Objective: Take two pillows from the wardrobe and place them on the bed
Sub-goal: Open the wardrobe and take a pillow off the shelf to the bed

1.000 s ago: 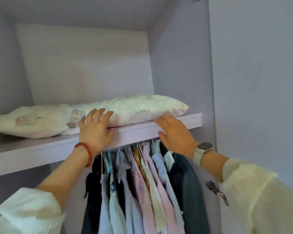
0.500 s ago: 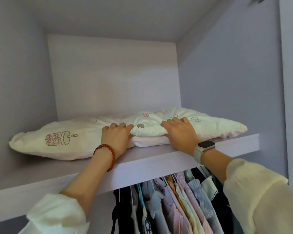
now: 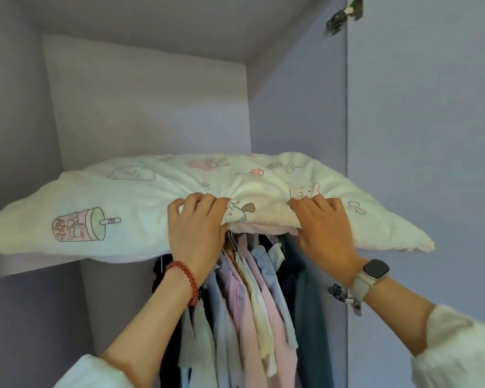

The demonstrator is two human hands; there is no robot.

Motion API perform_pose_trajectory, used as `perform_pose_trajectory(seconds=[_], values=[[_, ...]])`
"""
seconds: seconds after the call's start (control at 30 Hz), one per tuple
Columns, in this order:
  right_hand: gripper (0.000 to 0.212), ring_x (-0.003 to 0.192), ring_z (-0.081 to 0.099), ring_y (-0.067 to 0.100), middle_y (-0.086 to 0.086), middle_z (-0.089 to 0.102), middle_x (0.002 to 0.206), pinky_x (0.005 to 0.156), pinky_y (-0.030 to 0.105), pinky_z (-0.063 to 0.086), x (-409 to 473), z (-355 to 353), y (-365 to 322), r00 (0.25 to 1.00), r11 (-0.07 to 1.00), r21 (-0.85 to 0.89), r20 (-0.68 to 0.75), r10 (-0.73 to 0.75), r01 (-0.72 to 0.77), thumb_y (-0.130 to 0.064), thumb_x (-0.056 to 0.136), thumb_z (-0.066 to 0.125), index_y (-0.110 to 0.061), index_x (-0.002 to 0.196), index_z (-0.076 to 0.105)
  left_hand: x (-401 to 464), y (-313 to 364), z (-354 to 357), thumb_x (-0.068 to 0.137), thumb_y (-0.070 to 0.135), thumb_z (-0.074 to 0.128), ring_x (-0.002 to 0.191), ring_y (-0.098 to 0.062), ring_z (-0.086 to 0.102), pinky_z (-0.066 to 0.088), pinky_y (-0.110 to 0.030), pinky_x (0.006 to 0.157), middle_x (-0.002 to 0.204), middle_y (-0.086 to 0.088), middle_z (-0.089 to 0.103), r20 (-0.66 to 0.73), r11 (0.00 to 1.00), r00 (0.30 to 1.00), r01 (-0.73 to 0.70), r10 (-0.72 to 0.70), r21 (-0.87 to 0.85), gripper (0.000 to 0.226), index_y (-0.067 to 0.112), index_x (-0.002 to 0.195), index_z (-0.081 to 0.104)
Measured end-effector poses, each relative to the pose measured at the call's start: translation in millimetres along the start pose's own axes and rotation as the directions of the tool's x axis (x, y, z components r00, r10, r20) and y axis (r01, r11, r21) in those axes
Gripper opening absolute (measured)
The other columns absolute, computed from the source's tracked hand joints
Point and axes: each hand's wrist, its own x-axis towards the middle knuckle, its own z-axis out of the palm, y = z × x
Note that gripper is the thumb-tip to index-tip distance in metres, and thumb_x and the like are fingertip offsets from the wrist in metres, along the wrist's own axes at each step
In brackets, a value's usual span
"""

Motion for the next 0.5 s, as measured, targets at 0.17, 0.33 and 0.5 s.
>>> perform_pose_trajectory(seconds=[0.17, 0.33, 0.5], values=[[0.039, 0.069, 0.059, 0.029, 0.006, 0.066, 0.08, 0.066, 0.033, 0.024, -77, -72, 25, 0.995, 0.996, -0.032, 0.039, 0.086, -0.085, -0.003, 0.061, 0.056, -0.009, 0.1, 0.058, -31, 72, -43, 0.052, 0.003, 0.079, 0.079, -0.027, 0.063, 0.027, -0.035, 0.075, 0.08, -0.005, 0.066, 0.015, 0.988, 0.995, -0.095, 0.098, -0.118, 0.043, 0.011, 0.092, 0.065], [0.035, 0.066, 0.059, 0.03, 0.008, 0.064, 0.075, 0.063, 0.032, 0.025, -121, -130, 47, 0.987, 0.99, -0.043, 0.077, 0.139, -0.136, -0.014, 0.071, 0.035, -0.008, 0.096, 0.059, -40, 126, -76, 0.053, 0.0, 0.075, 0.069, -0.028, 0.062, 0.026, -0.034, 0.069, 0.074, -0.008, 0.066, -0.013, 0.958, 0.978, -0.206, 0.207, -0.2, 0.036, 0.009, 0.087, 0.065], [0.03, 0.056, 0.058, 0.028, 0.007, 0.064, 0.066, 0.052, 0.028, 0.04, -170, -177, 68, 0.947, 0.954, -0.124, 0.141, 0.289, -0.273, -0.01, 0.07, 0.038, -0.01, 0.086, 0.063, -32, 181, -81, 0.056, -0.003, 0.068, 0.059, -0.026, 0.058, 0.045, -0.033, 0.058, 0.065, -0.007, 0.063, -0.041, 0.893, 0.94, -0.335, 0.338, -0.3, 0.024, 0.008, 0.076, 0.064]])
